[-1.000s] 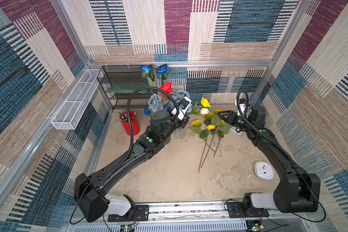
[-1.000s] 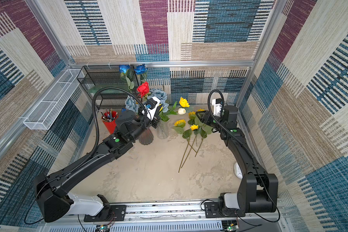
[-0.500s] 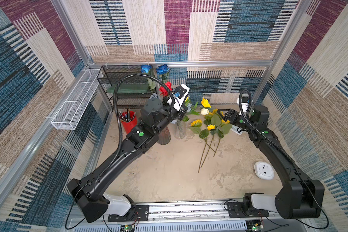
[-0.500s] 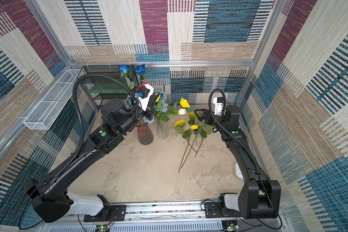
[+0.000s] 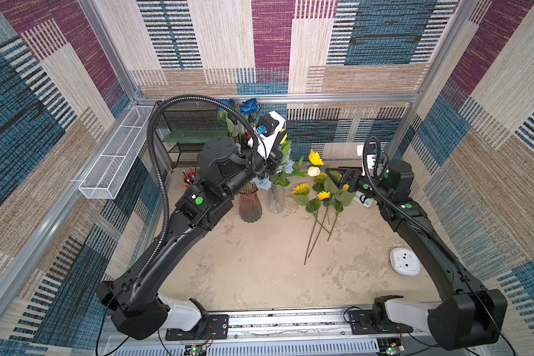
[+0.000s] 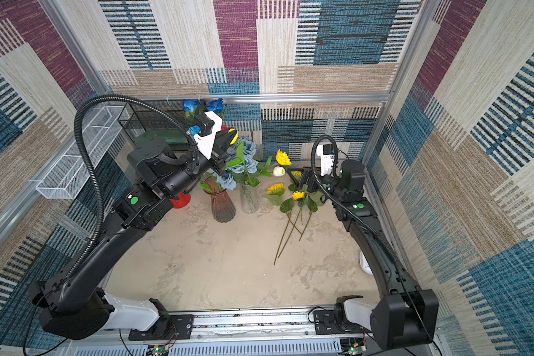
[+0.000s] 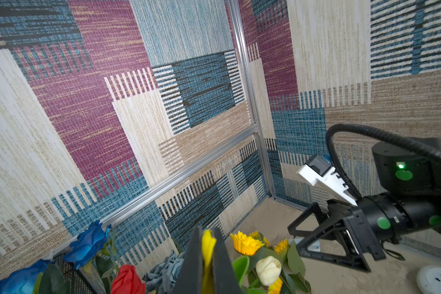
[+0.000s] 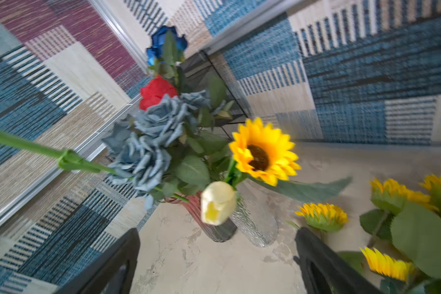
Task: Pick out yellow flowers from the vase
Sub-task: Pick up the flower from the vase, then place the flower at the center of the board.
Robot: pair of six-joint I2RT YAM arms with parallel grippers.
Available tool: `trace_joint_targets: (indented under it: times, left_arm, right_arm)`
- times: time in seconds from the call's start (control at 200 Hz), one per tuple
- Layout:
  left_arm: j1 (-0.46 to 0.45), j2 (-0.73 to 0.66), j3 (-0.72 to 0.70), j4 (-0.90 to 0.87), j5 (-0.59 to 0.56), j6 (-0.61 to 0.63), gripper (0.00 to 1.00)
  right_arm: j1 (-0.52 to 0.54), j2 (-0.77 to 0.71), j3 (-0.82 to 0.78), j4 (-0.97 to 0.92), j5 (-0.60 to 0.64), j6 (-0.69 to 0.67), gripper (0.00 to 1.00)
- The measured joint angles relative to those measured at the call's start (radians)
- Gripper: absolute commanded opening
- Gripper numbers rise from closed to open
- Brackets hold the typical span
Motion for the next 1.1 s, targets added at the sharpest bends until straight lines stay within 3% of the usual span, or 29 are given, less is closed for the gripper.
trace_joint_targets:
  times: [0.145,0.295,0.661,0.871,1.022,1.097]
  left_arm:
    - [0.002,0.016,0.132,-0.11,0.053,-0.031,0.07]
    - [0.003,0.027,0.238,-0.222,0.113,-0.065,0.07]
    - [0.006,-0.008,0.212,-0.372,0.268,-0.138,0.07]
    - [0.008,-0.014,0.204,-0.377,0.337,-0.188,0.08]
    - [0.008,-0.015,0.18,-0.375,0.36,-0.213,0.08]
    - [0.01,-0.012,0.17,-0.369,0.36,-0.217,0.08]
  right_arm:
    - [0.06,-0.02,0.025,0.021,-0.032,-0.082,1.0]
    - [0.148,-0.029,0.053,0.022,-0.07,-0.168,0.91]
    - [0.349,0.056,0.197,-0.016,-0.134,-0.346,0.85]
    - [0.391,0.116,0.227,-0.027,-0.156,-0.356,0.63]
    - [0.4,0.142,0.245,-0.036,-0.181,-0.359,0.18]
    - [0.403,0.151,0.256,-0.048,-0.196,-0.36,0.08]
